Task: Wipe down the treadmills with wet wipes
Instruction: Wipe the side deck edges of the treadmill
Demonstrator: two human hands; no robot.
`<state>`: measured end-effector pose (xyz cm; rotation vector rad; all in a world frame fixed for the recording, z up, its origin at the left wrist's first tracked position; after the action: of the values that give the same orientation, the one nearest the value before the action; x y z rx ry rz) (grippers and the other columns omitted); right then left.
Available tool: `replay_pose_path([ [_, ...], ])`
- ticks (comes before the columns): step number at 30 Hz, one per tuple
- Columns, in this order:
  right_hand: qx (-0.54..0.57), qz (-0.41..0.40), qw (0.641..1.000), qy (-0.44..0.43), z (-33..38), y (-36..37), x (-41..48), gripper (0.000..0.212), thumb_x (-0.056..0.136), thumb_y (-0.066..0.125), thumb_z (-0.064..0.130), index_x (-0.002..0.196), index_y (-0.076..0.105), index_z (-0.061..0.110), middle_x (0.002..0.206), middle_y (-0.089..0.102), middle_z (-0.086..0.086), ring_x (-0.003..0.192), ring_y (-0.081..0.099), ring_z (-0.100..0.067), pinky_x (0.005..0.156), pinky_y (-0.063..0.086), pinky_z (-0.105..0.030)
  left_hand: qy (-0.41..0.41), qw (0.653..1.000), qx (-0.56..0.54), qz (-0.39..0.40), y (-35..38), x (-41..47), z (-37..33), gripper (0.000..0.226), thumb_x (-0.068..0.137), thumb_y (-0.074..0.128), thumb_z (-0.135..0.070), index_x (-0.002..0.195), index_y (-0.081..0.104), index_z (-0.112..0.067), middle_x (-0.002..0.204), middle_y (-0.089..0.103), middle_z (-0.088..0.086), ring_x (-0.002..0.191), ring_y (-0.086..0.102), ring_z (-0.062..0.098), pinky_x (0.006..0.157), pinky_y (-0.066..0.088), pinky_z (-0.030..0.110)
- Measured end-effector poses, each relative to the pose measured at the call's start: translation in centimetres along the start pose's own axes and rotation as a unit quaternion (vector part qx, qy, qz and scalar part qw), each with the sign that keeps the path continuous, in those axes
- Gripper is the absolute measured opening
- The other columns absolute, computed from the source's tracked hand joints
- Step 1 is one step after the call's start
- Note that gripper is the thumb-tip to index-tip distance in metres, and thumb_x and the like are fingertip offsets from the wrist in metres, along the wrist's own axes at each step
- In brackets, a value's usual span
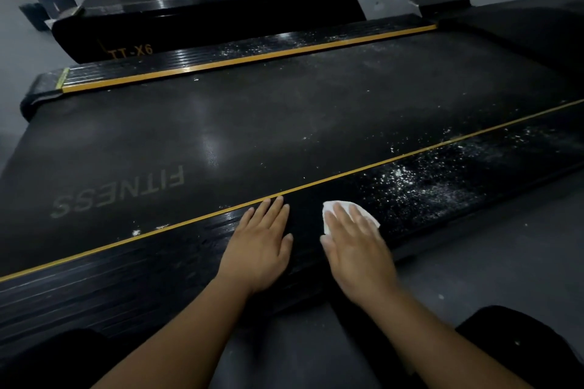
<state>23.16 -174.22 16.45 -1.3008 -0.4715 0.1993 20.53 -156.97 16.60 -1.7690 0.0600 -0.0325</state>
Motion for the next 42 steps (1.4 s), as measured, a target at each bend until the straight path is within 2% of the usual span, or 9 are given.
replay_pose_path([
  [5,0.017,0.009,0.988,-0.156,3.7,1.0,-4.7,0.054,0.098,0.043,0.037,0.146,0.05,0.013,0.152,0.048,-0.005,0.143,0.042,-0.028,0.114,0.032,-0.045,0.001,1.0,-0.012,-0.014,0.0,-0.4,0.1,0.083,0.09,-0.005,-0.055,0.161,0.018,-0.021,0.169,0.007,-0.004,0.155,-0.001,0.011,0.12,-0.011,0.026],
  [8,0.003,-0.013,0.997,-0.073,-0.4,0.2,-2.8,0.056,0.1,0.037,0.041,0.147,0.05,0.013,0.154,0.047,-0.006,0.145,0.039,-0.029,0.117,0.027,-0.043,-0.01,1.0,0.008,-0.013,0.2,-0.9,0.1,0.081,0.089,-0.009,-0.054,0.161,0.009,-0.022,0.167,-0.003,-0.005,0.155,-0.005,0.013,0.119,-0.013,0.028],
  [11,0.01,-0.018,1.0,0.009,0.5,0.6,-0.9,0.063,0.098,0.035,0.049,0.145,0.051,0.011,0.153,0.047,-0.009,0.145,0.038,-0.031,0.117,0.025,-0.045,-0.014,1.0,0.003,-0.016,0.2,-1.1,0.2,0.077,0.094,-0.001,-0.054,0.161,0.018,-0.021,0.168,0.006,-0.004,0.155,0.001,0.013,0.122,-0.005,0.03],
  [16,0.027,0.008,0.988,-0.155,3.8,1.6,-5.6,0.068,0.093,0.048,0.049,0.15,0.043,0.014,0.159,0.039,-0.005,0.149,0.032,-0.027,0.115,0.027,-0.048,-0.014,1.0,0.003,-0.007,0.2,-1.1,0.3,0.079,0.091,-0.007,-0.055,0.161,0.011,-0.024,0.168,-0.001,-0.007,0.154,-0.008,0.009,0.121,-0.011,0.028],
  [22,0.014,-0.04,0.999,-0.008,0.0,0.2,-3.2,0.062,0.097,0.041,0.048,0.144,0.051,0.009,0.154,0.046,-0.01,0.145,0.037,-0.031,0.118,0.023,-0.045,-0.023,1.0,0.011,-0.009,0.2,-0.8,0.1,0.076,0.093,-0.004,-0.053,0.162,0.011,-0.025,0.168,0.0,-0.007,0.155,-0.005,0.01,0.121,-0.009,0.029],
  [27,0.031,0.008,0.989,-0.146,3.0,1.6,-6.2,0.068,0.094,0.048,0.049,0.152,0.04,0.014,0.16,0.037,-0.006,0.149,0.031,-0.028,0.115,0.027,-0.048,-0.023,1.0,0.009,-0.001,0.6,-0.6,0.2,0.078,0.092,-0.004,-0.054,0.162,0.014,-0.024,0.169,0.003,-0.006,0.156,-0.003,0.011,0.123,-0.007,0.031],
  [33,0.031,-0.039,0.998,0.028,-0.2,0.0,-2.8,0.061,0.099,0.037,0.047,0.143,0.053,0.008,0.152,0.049,-0.01,0.145,0.038,-0.031,0.117,0.023,-0.045,-0.027,0.999,0.019,0.005,0.6,-0.4,-0.1,0.079,0.091,-0.007,-0.054,0.162,0.01,-0.024,0.169,-0.001,-0.006,0.156,-0.005,0.011,0.122,-0.009,0.031],
  [38,0.027,0.014,0.987,-0.156,3.6,0.7,-4.0,0.058,0.096,0.043,0.043,0.144,0.052,0.011,0.152,0.05,-0.006,0.143,0.042,-0.027,0.114,0.029,-0.043,-0.04,0.999,0.005,0.011,0.6,0.0,-0.2,0.086,0.085,-0.011,-0.055,0.162,0.01,-0.024,0.169,-0.001,-0.007,0.155,-0.006,0.011,0.121,-0.01,0.031],
  [42,0.006,0.066,0.998,0.004,-2.3,-0.7,0.8,0.073,0.095,0.015,0.056,0.152,0.041,0.018,0.16,0.037,-0.003,0.151,0.028,-0.026,0.122,0.02,-0.039,-0.06,0.998,-0.009,0.006,0.6,0.6,-1.1,0.088,0.083,-0.013,-0.055,0.162,0.008,-0.024,0.169,-0.003,-0.008,0.155,-0.009,0.01,0.124,-0.006,0.036],
])
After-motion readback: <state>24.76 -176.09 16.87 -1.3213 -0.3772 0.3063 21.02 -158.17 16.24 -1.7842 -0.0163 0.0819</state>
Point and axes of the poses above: each hand's wrist, its own x-axis towards the middle knuckle, its own y-axis out of the palm, z = x × y, the point moved 6 cm from there along x, towards the middle knuckle
